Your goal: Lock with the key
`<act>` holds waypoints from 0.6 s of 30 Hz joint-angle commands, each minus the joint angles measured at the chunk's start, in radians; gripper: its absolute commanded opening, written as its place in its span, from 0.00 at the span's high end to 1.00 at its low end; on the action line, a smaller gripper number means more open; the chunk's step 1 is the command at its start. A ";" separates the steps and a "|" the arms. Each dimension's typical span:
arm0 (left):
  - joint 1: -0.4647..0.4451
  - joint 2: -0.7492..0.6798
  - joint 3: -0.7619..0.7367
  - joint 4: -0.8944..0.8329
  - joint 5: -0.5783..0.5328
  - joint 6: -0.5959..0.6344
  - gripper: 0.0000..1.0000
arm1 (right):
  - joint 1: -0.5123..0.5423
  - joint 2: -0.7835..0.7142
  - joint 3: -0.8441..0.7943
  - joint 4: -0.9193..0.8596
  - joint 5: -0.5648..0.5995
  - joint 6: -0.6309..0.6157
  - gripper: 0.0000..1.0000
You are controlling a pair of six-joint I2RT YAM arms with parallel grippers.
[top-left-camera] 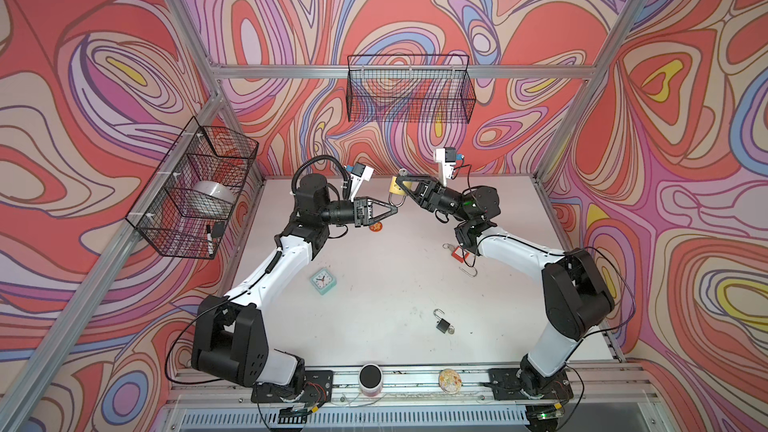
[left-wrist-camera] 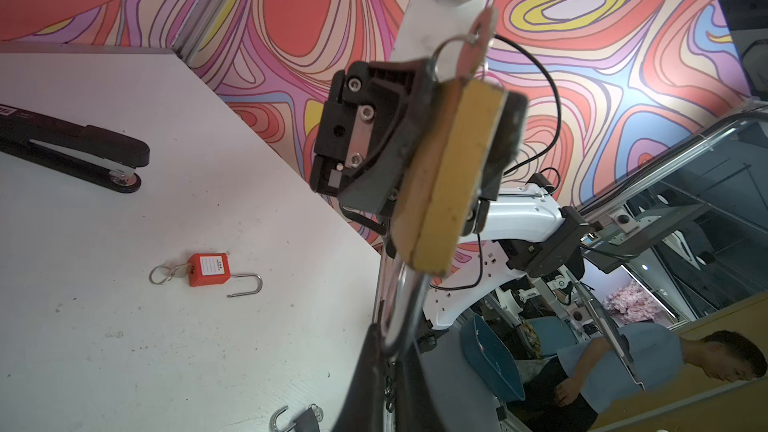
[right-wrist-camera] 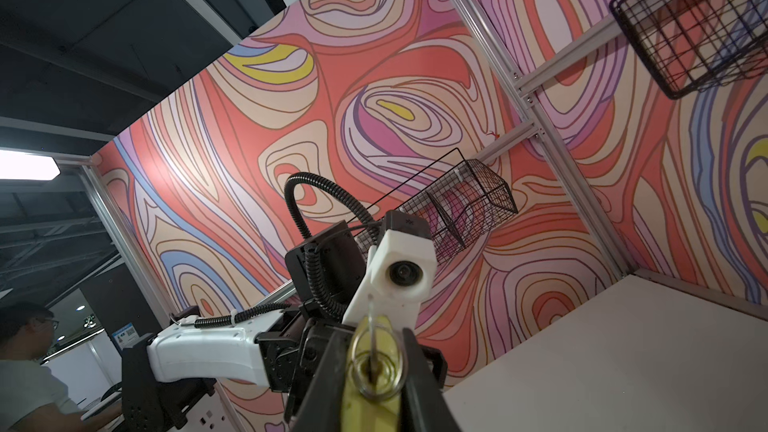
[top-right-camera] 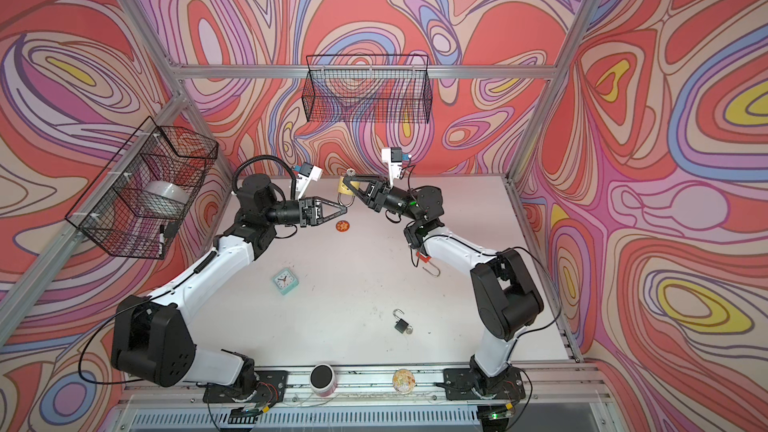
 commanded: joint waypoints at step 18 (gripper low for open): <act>0.074 -0.034 0.072 0.300 -0.095 -0.131 0.99 | -0.016 -0.099 -0.109 -0.117 -0.230 -0.021 1.00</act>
